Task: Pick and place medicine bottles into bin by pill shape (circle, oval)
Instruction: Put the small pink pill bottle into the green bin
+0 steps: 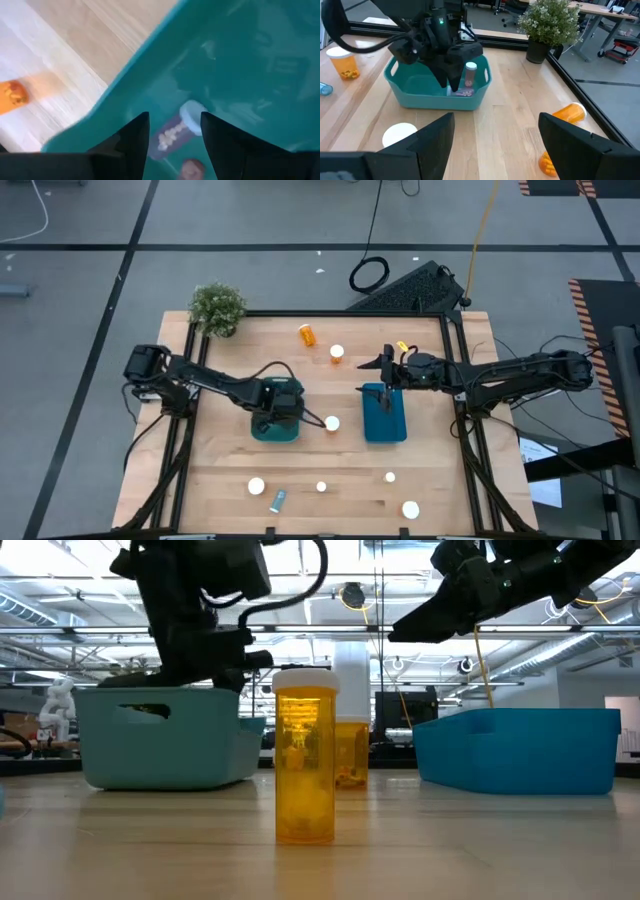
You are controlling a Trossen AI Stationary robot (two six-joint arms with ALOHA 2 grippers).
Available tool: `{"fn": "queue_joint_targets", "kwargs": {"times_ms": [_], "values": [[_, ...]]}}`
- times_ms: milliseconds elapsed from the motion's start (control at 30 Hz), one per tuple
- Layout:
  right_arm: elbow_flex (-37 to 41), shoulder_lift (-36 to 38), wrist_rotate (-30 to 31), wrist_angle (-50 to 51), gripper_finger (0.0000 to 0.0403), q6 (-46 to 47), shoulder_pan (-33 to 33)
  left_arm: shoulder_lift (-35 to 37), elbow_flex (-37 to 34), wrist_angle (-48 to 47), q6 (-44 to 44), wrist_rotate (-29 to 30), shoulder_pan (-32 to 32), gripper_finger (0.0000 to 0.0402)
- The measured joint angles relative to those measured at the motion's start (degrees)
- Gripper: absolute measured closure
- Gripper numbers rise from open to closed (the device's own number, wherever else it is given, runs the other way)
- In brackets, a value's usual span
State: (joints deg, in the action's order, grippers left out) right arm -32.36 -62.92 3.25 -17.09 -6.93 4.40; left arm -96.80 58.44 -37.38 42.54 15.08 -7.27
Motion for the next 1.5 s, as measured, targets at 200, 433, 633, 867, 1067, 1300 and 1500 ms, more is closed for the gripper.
{"fn": "queue_joint_targets", "kwargs": {"times_ms": [200, 433, 633, 867, 1067, 1300, 1500], "values": [[-0.02, 0.00, -0.02, 0.80, 0.0122, -0.25, 0.00, -1.70, 3.64, -2.36, -0.88, -3.13, 0.93, 0.0220], [-0.02, 0.00, -0.04, 1.12, 0.0122, -0.25, 0.00, -1.48, 9.30, -8.24, -7.11, -3.51, 1.20, 0.0220], [-0.02, 0.00, -0.07, 1.14, 0.0122, -0.25, 0.00, -1.59, 9.37, -9.61, -11.22, -5.97, 2.66, 0.0220], [-0.02, 0.00, -0.06, 1.19, 0.0122, 0.18, 0.00, -1.59, 9.37, -9.23, -37.64, -6.26, 4.02, 0.0220], [-0.02, 0.00, -0.07, 1.18, 0.0122, 0.19, 0.00, -1.59, 9.37, -9.27, -63.45, -9.50, 4.04, 0.0220], [-0.02, 0.00, -0.07, 1.15, 0.0122, -1.77, 0.00, -1.59, 9.37, -9.32, -84.98, -13.15, 4.04, 0.0220], [-0.02, 0.00, -0.07, 0.93, 0.0122, -1.94, 0.00, -1.59, 9.37, -9.32, -99.61, -13.14, 4.75, 0.0220]]}}
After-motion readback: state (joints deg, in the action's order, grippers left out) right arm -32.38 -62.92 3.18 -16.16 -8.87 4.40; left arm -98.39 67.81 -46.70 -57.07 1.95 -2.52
